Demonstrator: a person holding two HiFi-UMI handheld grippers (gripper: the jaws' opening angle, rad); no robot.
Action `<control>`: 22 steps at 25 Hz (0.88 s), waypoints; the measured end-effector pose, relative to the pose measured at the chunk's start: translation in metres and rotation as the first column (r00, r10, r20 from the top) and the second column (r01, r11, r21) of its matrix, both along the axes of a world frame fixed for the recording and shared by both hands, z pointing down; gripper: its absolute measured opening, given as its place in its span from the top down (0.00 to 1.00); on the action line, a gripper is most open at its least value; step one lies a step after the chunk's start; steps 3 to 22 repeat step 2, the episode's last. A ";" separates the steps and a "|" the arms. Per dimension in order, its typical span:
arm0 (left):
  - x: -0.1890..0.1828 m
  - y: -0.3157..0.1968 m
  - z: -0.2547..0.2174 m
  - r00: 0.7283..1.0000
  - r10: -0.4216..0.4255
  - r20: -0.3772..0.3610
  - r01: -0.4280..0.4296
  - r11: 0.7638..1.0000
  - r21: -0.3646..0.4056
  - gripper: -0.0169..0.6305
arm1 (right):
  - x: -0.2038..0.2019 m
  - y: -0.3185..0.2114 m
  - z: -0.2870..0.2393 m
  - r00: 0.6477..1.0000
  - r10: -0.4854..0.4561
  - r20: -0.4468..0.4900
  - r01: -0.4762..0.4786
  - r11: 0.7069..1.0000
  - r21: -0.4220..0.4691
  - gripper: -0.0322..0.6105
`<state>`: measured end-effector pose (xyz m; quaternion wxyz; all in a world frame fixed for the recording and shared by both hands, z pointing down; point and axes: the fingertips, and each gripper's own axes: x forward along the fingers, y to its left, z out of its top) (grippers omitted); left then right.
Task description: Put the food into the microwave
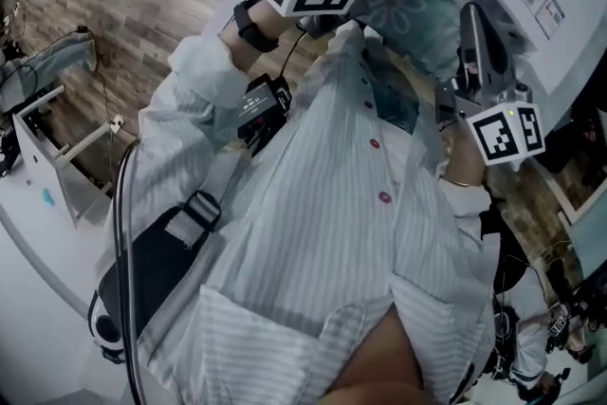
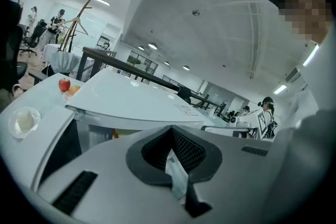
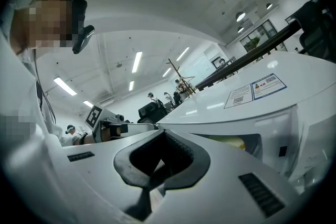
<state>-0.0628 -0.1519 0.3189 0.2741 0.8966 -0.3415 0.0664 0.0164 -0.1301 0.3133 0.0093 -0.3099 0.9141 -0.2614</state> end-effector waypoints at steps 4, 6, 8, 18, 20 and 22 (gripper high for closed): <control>-0.003 0.013 0.012 1.000 0.024 0.005 -0.024 1.000 -0.002 0.96 | -0.006 0.013 0.011 1.000 0.010 0.001 -0.010 1.000 0.001 0.90; -0.003 0.013 0.012 1.000 0.024 0.005 -0.024 1.000 -0.002 0.96 | -0.006 0.013 0.011 1.000 0.010 0.001 -0.010 1.000 0.001 0.90; -0.003 0.013 0.012 1.000 0.024 0.005 -0.024 1.000 -0.002 0.96 | -0.006 0.013 0.011 1.000 0.010 0.001 -0.010 1.000 0.001 0.90; -0.003 0.013 0.012 1.000 0.024 0.005 -0.024 1.000 -0.002 0.96 | -0.006 0.013 0.011 1.000 0.010 0.001 -0.010 1.000 0.001 0.90; -0.003 0.013 0.012 1.000 0.024 0.005 -0.024 1.000 -0.002 0.96 | -0.006 0.013 0.011 1.000 0.010 0.001 -0.010 1.000 0.001 0.90; -0.003 0.013 0.012 1.000 0.024 0.005 -0.024 1.000 -0.002 0.96 | -0.006 0.013 0.011 1.000 0.010 0.001 -0.010 1.000 0.001 0.90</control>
